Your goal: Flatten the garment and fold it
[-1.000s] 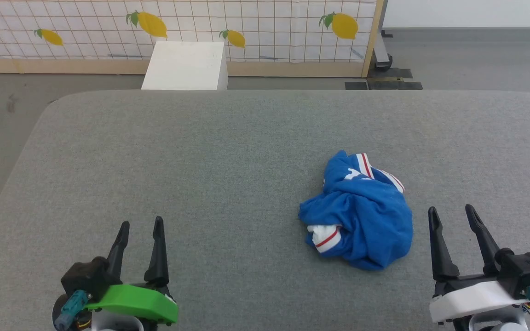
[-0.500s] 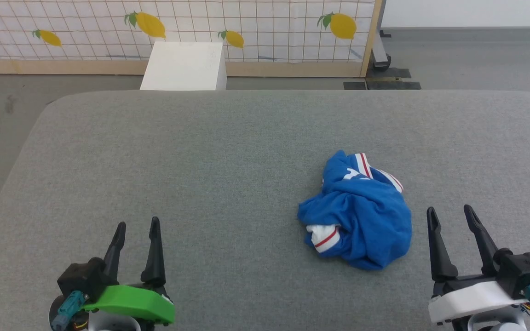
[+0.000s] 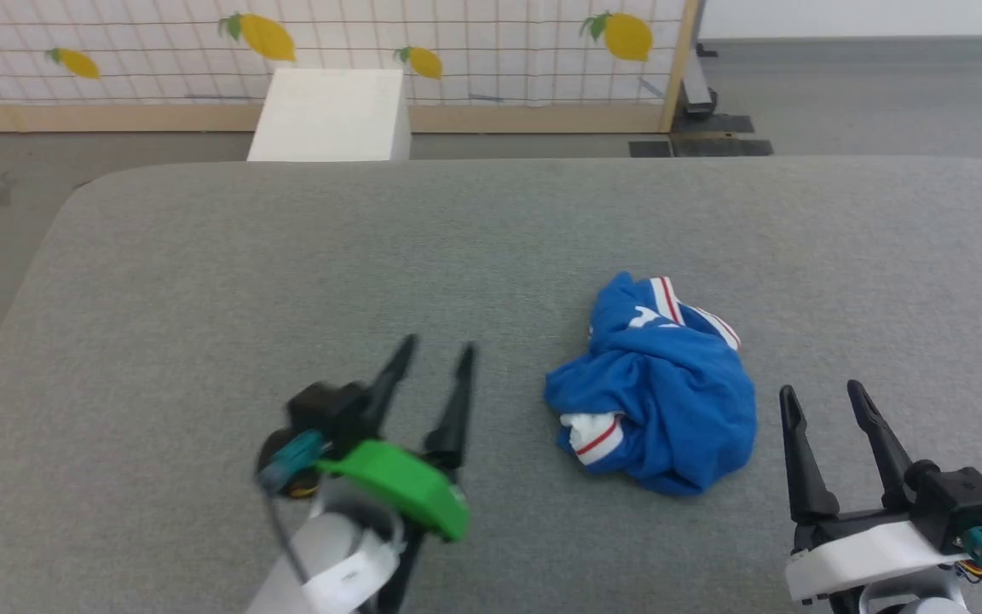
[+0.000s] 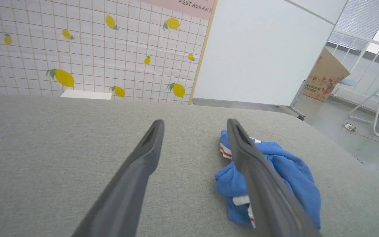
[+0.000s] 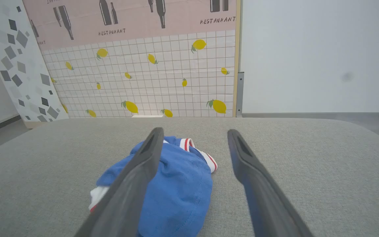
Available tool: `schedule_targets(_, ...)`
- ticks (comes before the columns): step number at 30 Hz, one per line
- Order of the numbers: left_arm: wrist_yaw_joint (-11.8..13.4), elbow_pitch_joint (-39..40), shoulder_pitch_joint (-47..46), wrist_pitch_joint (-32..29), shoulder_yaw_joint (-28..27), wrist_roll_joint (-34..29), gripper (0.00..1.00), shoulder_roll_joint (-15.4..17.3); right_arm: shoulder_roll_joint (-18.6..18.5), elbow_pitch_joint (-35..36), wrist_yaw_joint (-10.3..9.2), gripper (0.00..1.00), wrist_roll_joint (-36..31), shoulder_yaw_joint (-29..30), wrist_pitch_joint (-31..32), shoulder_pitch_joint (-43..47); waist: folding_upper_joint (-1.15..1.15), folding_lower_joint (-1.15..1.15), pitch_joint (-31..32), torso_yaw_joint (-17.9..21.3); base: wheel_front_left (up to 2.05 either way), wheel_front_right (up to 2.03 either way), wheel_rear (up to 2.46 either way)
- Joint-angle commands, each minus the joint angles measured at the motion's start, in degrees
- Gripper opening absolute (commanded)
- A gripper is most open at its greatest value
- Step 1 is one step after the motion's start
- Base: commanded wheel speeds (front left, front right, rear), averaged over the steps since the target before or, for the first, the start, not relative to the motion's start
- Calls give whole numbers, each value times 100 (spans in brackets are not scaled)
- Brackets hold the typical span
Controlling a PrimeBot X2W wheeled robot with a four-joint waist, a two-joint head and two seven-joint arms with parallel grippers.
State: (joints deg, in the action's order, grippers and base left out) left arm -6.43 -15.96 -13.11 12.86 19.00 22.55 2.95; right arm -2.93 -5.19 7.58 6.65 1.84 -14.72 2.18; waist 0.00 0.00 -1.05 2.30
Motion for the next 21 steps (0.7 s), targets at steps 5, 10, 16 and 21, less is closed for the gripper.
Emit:
schedule_targets(5, 120, -530, -620, -501, 844, 510, 100, -7, 5, -31, -9, 100, 48, -63, -26, -146, 0, 0, -99, 358, 0, 0, 0)
schedule_targets(10, 399, -1004, -894, -1265, 1341, 1125, 100, -7, 5, -44, -9, 100, 90, -103, -27, -172, 0, 0, -231, 747, 0, 0, 0)
schedule_targets(16, 840, -1391, -1008, -2211, 1510, 1637, 100, -7, 5, -16, -9, 100, 142, -99, -27, -189, 0, 0, -394, 1180, 0, 0, 0)
schedule_targets(21, 1019, -1459, -1057, -2549, 1453, 1794, 100, 17, 5, -15, -9, 100, 184, -94, -28, -200, 0, 0, -471, 1418, 0, 0, 0)
